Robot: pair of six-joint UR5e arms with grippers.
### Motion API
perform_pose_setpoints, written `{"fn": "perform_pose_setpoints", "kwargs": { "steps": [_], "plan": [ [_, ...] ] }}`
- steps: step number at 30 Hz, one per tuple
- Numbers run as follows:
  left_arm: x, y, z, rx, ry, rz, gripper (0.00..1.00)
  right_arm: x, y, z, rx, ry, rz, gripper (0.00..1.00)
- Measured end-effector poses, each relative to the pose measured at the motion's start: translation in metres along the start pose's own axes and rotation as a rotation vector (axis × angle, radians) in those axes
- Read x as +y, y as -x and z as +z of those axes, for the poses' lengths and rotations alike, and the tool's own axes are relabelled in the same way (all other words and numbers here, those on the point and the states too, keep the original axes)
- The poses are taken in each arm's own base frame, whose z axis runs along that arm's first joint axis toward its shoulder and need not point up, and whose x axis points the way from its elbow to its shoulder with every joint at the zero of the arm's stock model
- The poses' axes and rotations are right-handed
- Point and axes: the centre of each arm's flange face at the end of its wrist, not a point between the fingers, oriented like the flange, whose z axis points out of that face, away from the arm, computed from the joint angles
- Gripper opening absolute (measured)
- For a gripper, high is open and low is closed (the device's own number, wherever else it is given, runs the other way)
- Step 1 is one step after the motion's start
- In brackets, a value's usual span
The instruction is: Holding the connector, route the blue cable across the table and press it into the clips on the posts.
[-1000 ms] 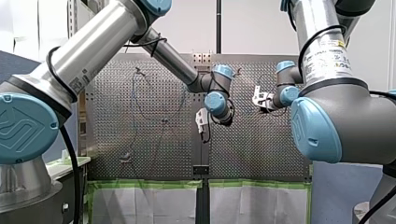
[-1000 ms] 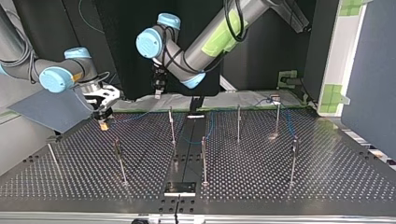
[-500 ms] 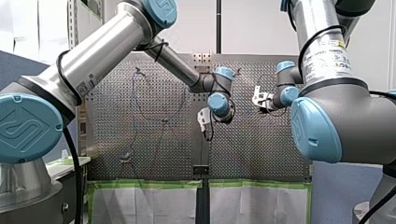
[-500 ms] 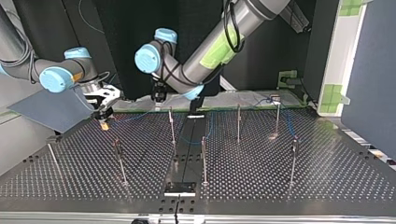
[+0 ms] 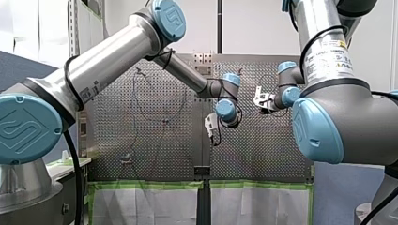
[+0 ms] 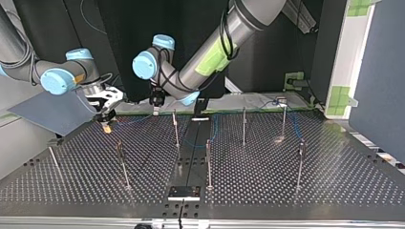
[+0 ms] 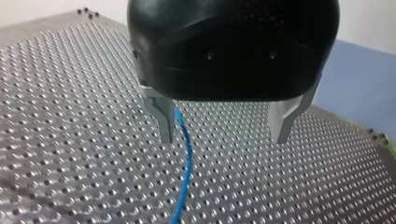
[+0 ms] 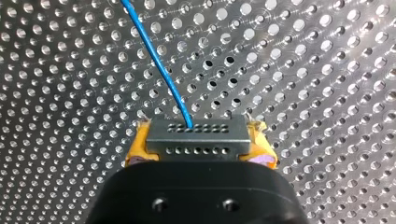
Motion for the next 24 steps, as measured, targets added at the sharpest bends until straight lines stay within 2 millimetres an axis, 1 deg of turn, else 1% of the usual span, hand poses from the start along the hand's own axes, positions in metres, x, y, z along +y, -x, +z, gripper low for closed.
{"fn": "perform_pose_setpoints", "kwargs": {
  "steps": [4,6,12,17,21,22,23,24],
  "plan": [
    [0.004,-0.007,0.013,-0.014,0.036,0.017,1.0,0.0,0.0,0.0,0.0,-0.001,0.0,0.0],
    [0.005,-0.006,0.017,-0.025,0.049,0.02,1.0,0.0,0.0,0.0,0.0,-0.001,0.0,0.0],
    [-0.002,0.01,0.025,-0.076,0.074,0.009,1.0,0.0,0.001,0.0,-0.002,-0.002,0.0,0.0],
    [-0.017,0.026,0.028,-0.113,0.055,-0.012,1.0,-0.001,0.001,0.0,-0.004,-0.005,0.001,0.0],
    [-0.025,0.028,0.034,-0.129,0.044,-0.021,1.0,-0.001,0.002,0.0,-0.005,-0.008,0.001,0.0],
    [-0.026,0.026,0.037,-0.131,0.044,-0.022,0.88,-0.001,0.002,0.0,-0.005,-0.009,0.001,0.0],
    [-0.026,0.024,0.04,-0.131,0.044,-0.022,0.81,-0.001,0.002,0.0,-0.006,-0.01,0.001,0.0],
    [-0.027,0.022,0.043,-0.132,0.044,-0.023,0.81,-0.001,0.002,0.0,-0.006,-0.011,0.001,0.0]
  ]
}}
